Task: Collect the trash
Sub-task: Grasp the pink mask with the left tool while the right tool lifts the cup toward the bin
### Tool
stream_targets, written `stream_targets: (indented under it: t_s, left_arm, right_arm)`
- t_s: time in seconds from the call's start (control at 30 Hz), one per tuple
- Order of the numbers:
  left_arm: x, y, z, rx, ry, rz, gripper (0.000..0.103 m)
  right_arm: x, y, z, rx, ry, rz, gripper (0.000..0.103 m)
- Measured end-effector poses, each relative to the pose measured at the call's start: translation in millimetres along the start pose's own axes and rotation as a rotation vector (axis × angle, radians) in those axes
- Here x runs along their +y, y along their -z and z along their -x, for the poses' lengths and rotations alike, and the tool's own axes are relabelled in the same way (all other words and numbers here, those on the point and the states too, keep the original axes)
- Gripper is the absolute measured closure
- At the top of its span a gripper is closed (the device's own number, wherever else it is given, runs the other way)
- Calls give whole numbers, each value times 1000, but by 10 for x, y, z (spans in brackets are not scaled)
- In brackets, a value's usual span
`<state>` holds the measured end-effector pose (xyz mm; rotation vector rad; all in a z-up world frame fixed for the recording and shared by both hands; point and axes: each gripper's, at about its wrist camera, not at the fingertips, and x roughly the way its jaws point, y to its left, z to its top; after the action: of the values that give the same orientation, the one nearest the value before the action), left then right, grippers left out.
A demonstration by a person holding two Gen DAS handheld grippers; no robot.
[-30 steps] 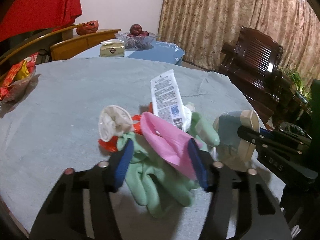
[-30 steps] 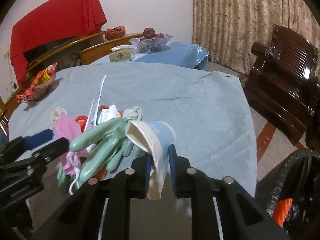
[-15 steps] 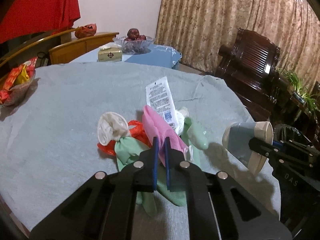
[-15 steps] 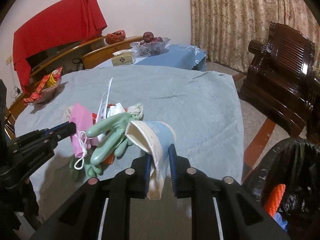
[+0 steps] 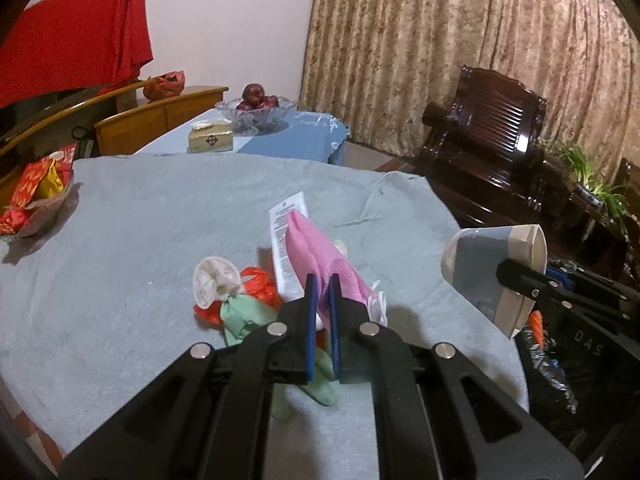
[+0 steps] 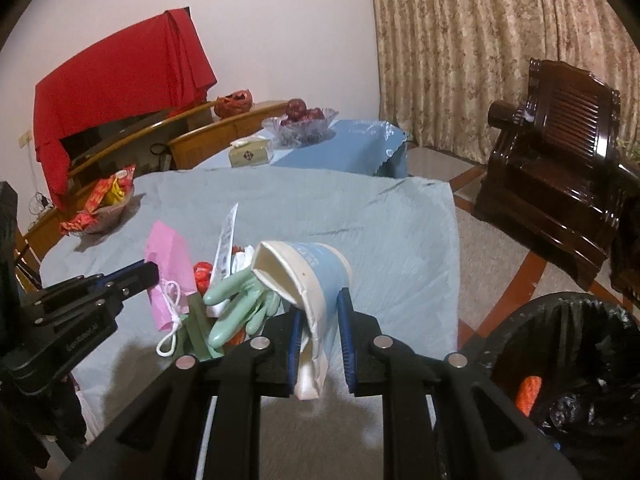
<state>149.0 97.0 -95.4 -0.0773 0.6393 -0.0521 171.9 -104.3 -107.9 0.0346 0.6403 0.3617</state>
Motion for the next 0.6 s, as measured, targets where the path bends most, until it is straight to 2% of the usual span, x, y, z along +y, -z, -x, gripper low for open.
stream_targets:
  t_s: [0.23,0.6]
  left_arm:
    - [-285,-35,130,-12,53,-38,98]
    - [-910,-43,148,-14,171,-103,98]
  right_arm:
    - [-99,-17,261,-34,17,-19,86]
    - [-530,55,780,-76,115,-59,86]
